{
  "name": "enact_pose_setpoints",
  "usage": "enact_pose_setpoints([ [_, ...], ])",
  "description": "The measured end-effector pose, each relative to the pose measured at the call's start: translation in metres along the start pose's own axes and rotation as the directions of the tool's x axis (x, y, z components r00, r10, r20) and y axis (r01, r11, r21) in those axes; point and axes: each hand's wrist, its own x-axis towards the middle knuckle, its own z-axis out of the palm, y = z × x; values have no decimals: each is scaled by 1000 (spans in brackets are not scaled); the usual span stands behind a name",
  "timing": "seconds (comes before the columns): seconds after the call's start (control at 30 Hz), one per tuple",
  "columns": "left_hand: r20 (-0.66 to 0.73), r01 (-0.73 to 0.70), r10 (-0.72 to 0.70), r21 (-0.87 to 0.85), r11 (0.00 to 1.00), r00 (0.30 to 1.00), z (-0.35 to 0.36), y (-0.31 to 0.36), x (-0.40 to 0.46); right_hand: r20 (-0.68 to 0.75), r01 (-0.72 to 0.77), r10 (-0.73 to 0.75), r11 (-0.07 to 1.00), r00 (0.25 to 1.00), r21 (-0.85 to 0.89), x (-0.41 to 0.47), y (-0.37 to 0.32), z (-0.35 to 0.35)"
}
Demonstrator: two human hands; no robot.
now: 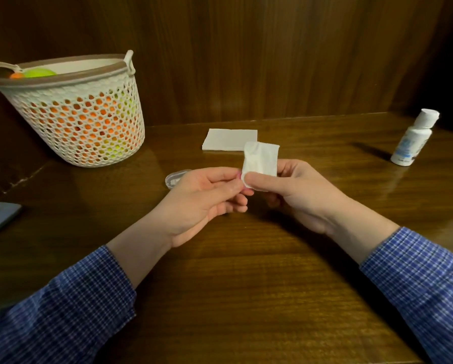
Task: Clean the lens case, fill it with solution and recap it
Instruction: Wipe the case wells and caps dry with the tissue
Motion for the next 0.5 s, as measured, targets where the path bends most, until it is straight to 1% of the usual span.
enact_pose_setpoints([
  [0.07, 2, 20, -20, 12, 1000, 1000, 0, 0, 0, 13, 21, -20, 999, 1000, -48, 0, 1, 1],
  [0.13, 39, 77, -77, 10, 997, 996, 0, 2, -2, 66, 5, 0, 997, 998, -83, -1, 0, -1],
  [0.23, 134, 208, -202, -27, 978, 970, -1, 4, -5, 106, -2, 17, 990, 994, -140, -3, -2, -4],
  [0.33, 181, 337, -315, -104, 936, 932, -1, 7, -7, 99, 62, -40, 971, 994, -230, -5, -4, -3],
  [0.37, 178, 344, -321, -119, 931, 930, -1, 7, -7, 99, 62, -39, 970, 994, -237, -5, -4, -3],
  [0.4, 163, 322, -302, -118, 939, 939, 0, 7, -8, 105, 44, -21, 975, 994, -216, -5, -5, -3],
  [0.47, 83, 200, -195, -55, 978, 977, 4, 5, -8, 130, -33, 46, 994, 990, -101, -3, -4, -4],
  [0.5, 16, 113, -114, 20, 993, 993, 6, 5, -8, 139, -83, 86, 996, 987, -32, -2, -2, -3],
])
